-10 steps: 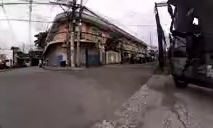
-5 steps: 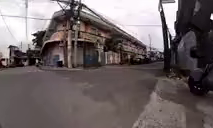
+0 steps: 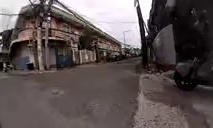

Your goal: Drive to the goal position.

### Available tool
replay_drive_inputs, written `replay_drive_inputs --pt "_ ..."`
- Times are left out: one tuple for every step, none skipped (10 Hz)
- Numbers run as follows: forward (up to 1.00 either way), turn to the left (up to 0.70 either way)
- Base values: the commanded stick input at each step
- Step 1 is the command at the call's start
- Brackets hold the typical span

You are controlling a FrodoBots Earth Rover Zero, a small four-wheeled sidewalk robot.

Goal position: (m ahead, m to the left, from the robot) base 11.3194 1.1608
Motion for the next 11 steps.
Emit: replay_drive_inputs --pt "1.00 0.00" --pt "1.00 0.00" --pt "1.00 0.00" --pt "1.00 0.00" --pt "1.00 0.00" --pt "1.00 0.00" --pt "1.00 0.00" --pt "1.00 0.00" --pt "1.00 0.00" --pt "1.00 0.00" --pt "1.00 0.00"
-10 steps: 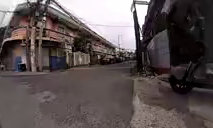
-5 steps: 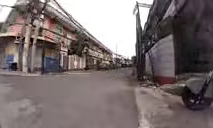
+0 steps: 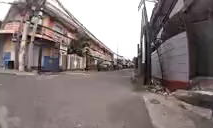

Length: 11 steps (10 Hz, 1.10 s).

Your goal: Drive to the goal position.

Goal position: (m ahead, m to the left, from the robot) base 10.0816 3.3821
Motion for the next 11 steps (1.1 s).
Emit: replay_drive_inputs --pt "1.00 0.00" --pt "1.00 0.00" --pt "1.00 0.00" --pt "1.00 0.00" --pt "1.00 0.00" --pt "1.00 -0.13" --pt "1.00 -0.39" --pt "1.00 -0.40" --pt "1.00 -0.40" --pt "1.00 -0.22" --pt "1.00 0.00"
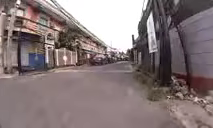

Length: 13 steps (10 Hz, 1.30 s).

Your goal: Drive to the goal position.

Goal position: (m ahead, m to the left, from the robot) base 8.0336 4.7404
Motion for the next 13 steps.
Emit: replay_drive_inputs --pt "1.00 0.00" --pt "1.00 0.00" --pt "1.00 0.00" --pt "1.00 0.00" --pt "1.00 0.00" --pt "1.00 0.00" --pt "1.00 0.00" --pt "1.00 0.00" --pt "1.00 0.00" --pt "1.00 0.00" --pt "1.00 0.00" --pt "1.00 0.00" --pt "1.00 0.00"
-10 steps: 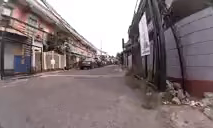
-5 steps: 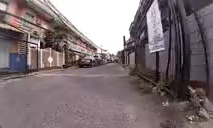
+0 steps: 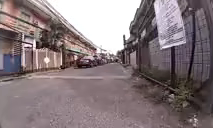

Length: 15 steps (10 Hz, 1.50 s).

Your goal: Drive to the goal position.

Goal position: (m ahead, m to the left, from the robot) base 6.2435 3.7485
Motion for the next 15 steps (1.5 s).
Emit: replay_drive_inputs --pt "1.00 -0.05" --pt "1.00 -0.35" --pt "1.00 -0.10" --pt "1.00 0.00" --pt "1.00 0.00" --pt "1.00 0.00" --pt "1.00 0.00" --pt "1.00 0.00" --pt "1.00 0.00" --pt "1.00 0.00" --pt "1.00 0.00" --pt "1.00 0.00" --pt "1.00 0.00" --pt "1.00 0.00" --pt "1.00 0.00"
